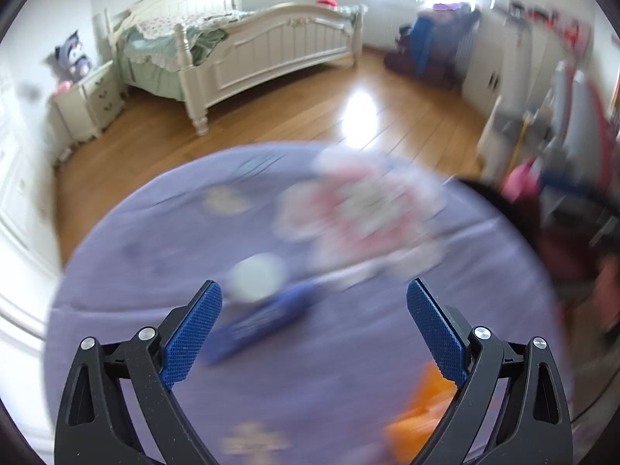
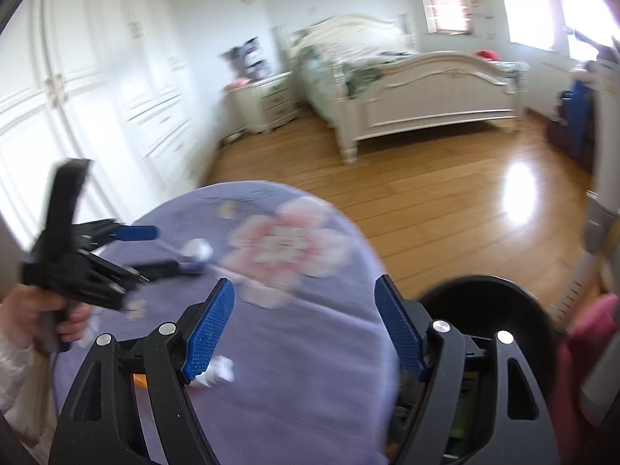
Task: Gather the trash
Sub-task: 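Grasp the blue tube with the left tool while the right tool grasps the white round lid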
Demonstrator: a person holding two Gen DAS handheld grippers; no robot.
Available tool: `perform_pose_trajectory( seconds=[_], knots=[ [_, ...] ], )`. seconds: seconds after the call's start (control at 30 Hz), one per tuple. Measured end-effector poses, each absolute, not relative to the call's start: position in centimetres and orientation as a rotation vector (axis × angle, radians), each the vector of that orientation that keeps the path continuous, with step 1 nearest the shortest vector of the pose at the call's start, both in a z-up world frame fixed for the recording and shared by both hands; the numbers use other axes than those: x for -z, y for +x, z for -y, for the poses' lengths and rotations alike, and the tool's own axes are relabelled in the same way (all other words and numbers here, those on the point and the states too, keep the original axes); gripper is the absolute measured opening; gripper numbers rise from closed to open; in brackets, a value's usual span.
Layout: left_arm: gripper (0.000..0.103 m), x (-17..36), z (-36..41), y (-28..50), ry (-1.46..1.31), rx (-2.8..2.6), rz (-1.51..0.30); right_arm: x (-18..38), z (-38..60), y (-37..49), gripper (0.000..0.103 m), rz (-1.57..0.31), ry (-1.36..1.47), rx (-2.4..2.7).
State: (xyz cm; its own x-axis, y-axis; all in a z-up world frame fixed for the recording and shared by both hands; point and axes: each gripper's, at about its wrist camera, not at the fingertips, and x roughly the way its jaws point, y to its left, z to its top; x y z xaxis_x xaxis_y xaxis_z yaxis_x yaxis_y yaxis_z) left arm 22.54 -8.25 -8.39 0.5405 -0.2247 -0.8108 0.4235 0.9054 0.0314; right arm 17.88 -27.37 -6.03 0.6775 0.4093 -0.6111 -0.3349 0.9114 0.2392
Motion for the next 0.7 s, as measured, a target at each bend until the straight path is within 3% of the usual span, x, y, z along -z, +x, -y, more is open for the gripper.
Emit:
perform_pose_trajectory(
  seconds=[0.17,0.27,0.33,0.37,0.43,0.7],
  knots=[
    [0.078,11.1,5.9,24.1,0.353,0.464,-0.939,6.3,21.5,21.1,0.066,-0.778,0.057,-0.537],
    [0.055,12.0,5.9,24.3,0.41,0.516,-0.916,7.1,18.9,22.6,0.062,-0.812,0.017,-0.579],
    [0.025,12.2,5.5,24.7,0.358,0.551,-0.936,7.8,17.3,23.9,0.059,-0.845,0.007,-0.607],
    [0.018,12.2,5.1,24.7,0.337,0.547,-0.942,7.9,16.9,24.2,0.059,-0.854,0.004,-0.613],
    [0.014,12.3,4.4,24.3,0.337,0.536,-0.942,8.3,15.5,25.0,0.059,-0.862,-0.023,-0.63],
    [0.013,11.9,-0.7,20.4,0.15,0.478,-0.98,11.0,9.3,28.3,0.059,-0.913,-0.122,-0.68]
  ],
)
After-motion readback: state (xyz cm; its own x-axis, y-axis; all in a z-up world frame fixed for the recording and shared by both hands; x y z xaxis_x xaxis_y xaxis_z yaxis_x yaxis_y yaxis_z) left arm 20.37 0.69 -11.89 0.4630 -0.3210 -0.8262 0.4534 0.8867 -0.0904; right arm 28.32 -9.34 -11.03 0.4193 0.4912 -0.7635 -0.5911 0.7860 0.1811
